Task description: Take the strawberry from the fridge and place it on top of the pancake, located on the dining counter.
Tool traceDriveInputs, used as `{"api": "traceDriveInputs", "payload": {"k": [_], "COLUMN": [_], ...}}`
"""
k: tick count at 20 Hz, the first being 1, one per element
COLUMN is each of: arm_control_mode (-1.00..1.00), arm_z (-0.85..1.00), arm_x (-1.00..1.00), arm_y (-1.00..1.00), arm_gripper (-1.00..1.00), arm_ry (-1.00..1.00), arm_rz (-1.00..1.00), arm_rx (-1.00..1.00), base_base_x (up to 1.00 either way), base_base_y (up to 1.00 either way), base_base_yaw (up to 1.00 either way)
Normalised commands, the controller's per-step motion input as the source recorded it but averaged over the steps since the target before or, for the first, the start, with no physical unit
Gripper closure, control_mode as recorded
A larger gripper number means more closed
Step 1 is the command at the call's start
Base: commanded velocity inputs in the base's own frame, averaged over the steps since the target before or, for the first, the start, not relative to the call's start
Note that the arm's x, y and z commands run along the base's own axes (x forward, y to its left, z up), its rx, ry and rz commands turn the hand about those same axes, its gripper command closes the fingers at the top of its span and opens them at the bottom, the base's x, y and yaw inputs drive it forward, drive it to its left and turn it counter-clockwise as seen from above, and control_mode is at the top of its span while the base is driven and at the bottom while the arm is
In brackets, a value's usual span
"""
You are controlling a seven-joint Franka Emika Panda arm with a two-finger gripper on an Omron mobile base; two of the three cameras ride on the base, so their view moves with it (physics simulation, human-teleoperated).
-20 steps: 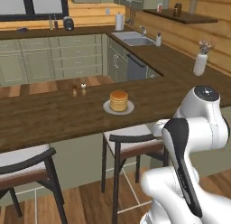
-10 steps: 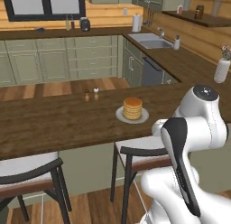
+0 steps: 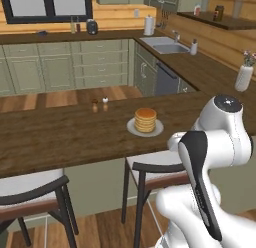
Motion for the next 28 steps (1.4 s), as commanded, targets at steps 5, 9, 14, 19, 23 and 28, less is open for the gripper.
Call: {"api": "traceDriveInputs", "payload": {"k": [5, 9, 14, 19, 23, 28], "arm_control_mode": [1.00, 1.00, -1.00, -1.00, -1.00, -1.00], "arm_z": [0.00, 0.00, 0.16, 0.42, 0.43, 0.14], "arm_x": [0.00, 0.00, 0.64, 0.68, 0.83, 1.00], "arm_y": [0.00, 0.00, 0.00, 0.00, 0.00, 0.00], "arm_gripper": [1.00, 1.00, 1.00, 1.00, 1.00, 1.00], "arm_ry": [0.00, 0.00, 0.00, 0.03, 0.05, 0.02], "arm_rz": [0.00, 0.00, 0.00, 0.00, 0.00, 0.00], "arm_rx": [0.00, 0.00, 0.00, -0.04, -0.08, -0.02], "base_base_x": [0.00, 0.02, 0.00, 0.00, 0.00, 0.00], "base_base_y": [0.00, 0.00, 0.00, 0.00, 0.00, 0.00], "base_base_yaw": [-0.06, 0.00, 0.00, 0.00, 0.00, 0.00]}}
